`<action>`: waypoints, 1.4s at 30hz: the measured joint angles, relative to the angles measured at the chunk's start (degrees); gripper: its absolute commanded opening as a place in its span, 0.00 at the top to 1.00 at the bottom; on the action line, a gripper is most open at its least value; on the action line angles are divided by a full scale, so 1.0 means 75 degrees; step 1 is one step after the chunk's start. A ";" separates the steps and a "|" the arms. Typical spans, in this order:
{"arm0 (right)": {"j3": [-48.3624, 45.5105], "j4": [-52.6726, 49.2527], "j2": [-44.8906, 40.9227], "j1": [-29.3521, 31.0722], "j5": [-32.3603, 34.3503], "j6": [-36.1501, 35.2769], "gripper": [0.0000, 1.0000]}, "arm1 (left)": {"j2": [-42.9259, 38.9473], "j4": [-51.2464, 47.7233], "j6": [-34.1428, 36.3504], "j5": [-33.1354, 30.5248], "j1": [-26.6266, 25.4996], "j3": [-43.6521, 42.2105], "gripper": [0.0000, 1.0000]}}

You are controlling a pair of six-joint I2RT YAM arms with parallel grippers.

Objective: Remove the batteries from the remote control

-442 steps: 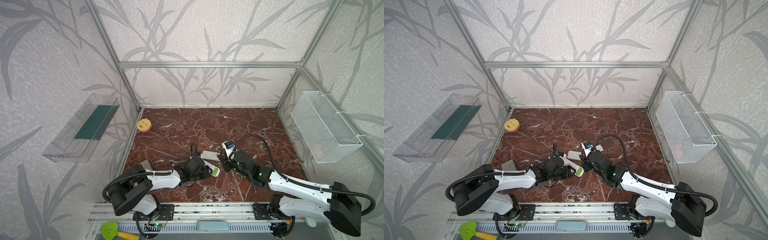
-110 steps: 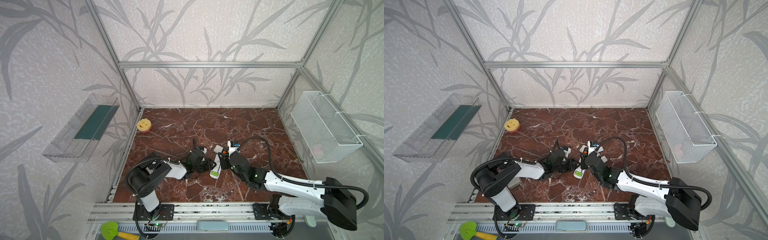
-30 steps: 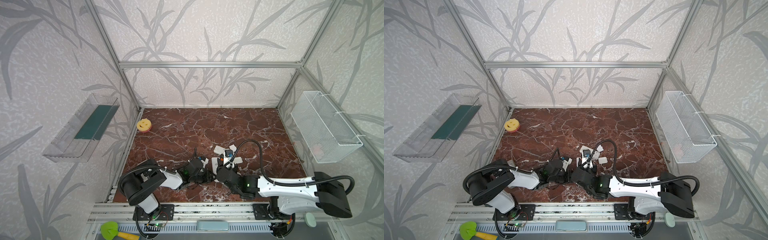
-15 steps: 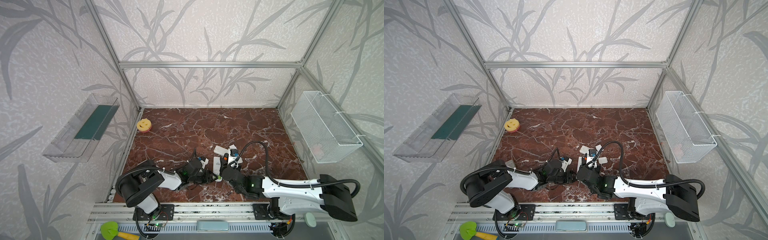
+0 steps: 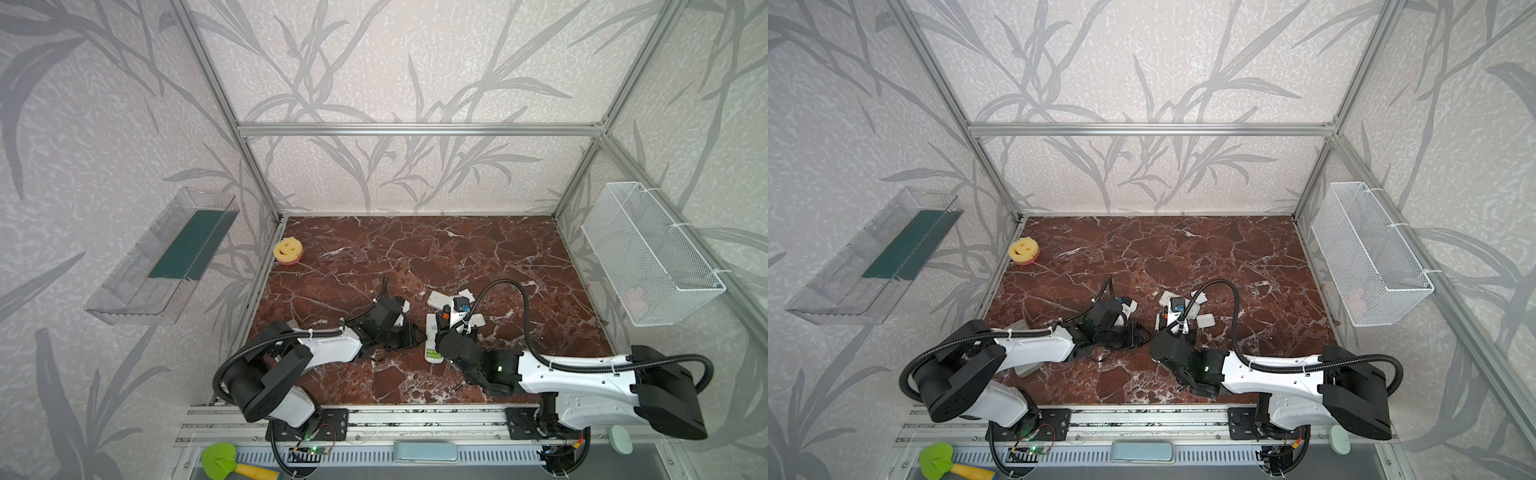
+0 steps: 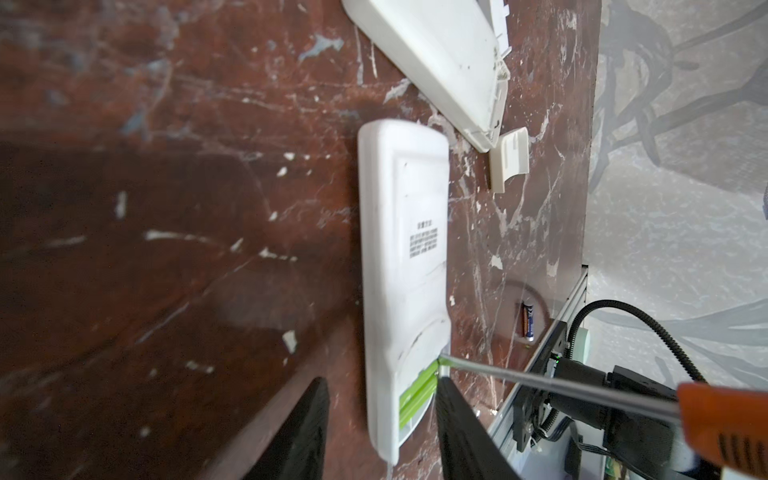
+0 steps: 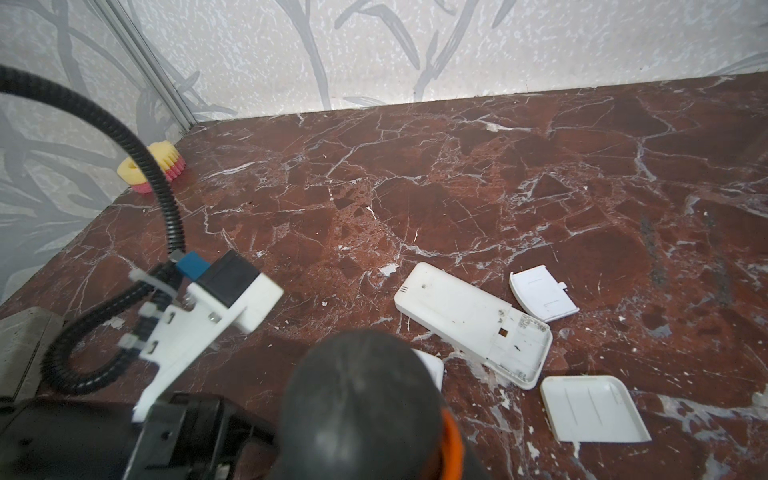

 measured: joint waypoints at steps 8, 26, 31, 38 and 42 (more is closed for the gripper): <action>0.0000 -0.0003 -0.0012 0.0000 -0.0009 -0.0044 1.00 | 0.1276 0.0131 0.0131 0.0396 0.0035 0.0874 0.63; -0.0245 -0.0417 -0.0478 -0.0003 0.0286 0.0813 1.00 | 0.1559 0.2809 -0.1075 0.0391 -0.0128 -0.0315 0.76; -0.0254 -0.0545 -0.0493 -0.0009 0.0431 0.1268 1.00 | 0.1486 0.3433 -0.1387 0.0224 -0.0221 -0.0691 0.79; -0.0589 -0.0854 -0.1017 -0.0009 0.0577 0.2229 1.00 | 0.1480 0.3958 -0.1649 0.0143 -0.0326 -0.0921 0.83; -0.0673 -0.0997 -0.1189 -0.0017 0.0603 0.2535 1.00 | 0.1550 0.4366 -0.1789 0.0143 -0.0393 -0.1087 0.85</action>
